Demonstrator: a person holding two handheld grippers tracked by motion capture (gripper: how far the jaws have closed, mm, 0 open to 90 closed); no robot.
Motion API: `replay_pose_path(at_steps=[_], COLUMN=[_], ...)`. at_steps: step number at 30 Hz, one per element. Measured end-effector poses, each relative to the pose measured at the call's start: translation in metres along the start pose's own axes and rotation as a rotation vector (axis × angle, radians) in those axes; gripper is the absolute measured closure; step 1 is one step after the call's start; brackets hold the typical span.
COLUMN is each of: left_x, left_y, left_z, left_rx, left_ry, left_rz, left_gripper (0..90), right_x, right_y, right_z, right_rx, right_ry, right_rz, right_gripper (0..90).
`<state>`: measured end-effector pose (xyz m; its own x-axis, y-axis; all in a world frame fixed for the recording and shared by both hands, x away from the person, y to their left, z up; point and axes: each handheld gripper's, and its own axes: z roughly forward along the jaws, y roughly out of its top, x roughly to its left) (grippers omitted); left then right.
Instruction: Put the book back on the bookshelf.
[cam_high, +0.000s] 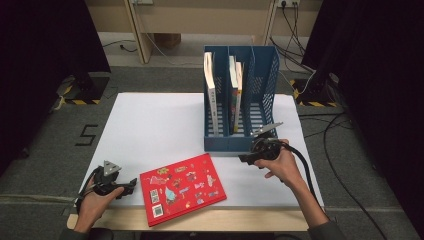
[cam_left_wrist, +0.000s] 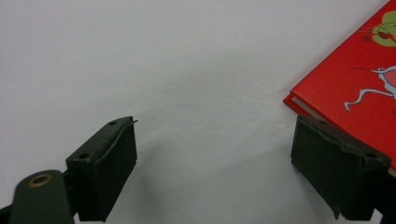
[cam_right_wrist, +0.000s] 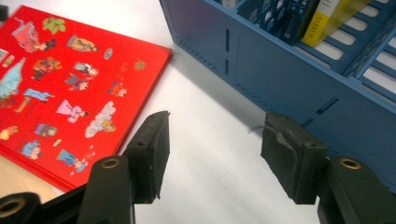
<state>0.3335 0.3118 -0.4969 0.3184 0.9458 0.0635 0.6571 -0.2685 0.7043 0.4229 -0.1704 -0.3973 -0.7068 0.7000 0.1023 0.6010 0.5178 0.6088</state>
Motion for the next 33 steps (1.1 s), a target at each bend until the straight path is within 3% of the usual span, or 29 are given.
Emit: replay_pose_path(at_steps=[11, 20, 33], left_x=[0.0, -0.002, -0.016], left_y=[0.0, 0.0, 0.002], left_z=[0.001, -0.002, -0.007], left_rx=[-0.004, 0.004, 0.04], left_ry=[0.0, -0.009, -0.047], left_rz=[-0.003, 0.005, 0.073], left_gripper=[13.2, 14.5, 14.8], right_x=[0.009, 0.016, 0.035], right_y=[-0.006, -0.008, -0.012], right_z=[0.008, 0.021, 0.056], right_rx=[0.026, 0.042, 0.099], right_ry=[-0.046, 0.009, 0.073], right_rz=[-0.031, -0.014, -0.022], right_gripper=[40.1, 37.8, 35.8])
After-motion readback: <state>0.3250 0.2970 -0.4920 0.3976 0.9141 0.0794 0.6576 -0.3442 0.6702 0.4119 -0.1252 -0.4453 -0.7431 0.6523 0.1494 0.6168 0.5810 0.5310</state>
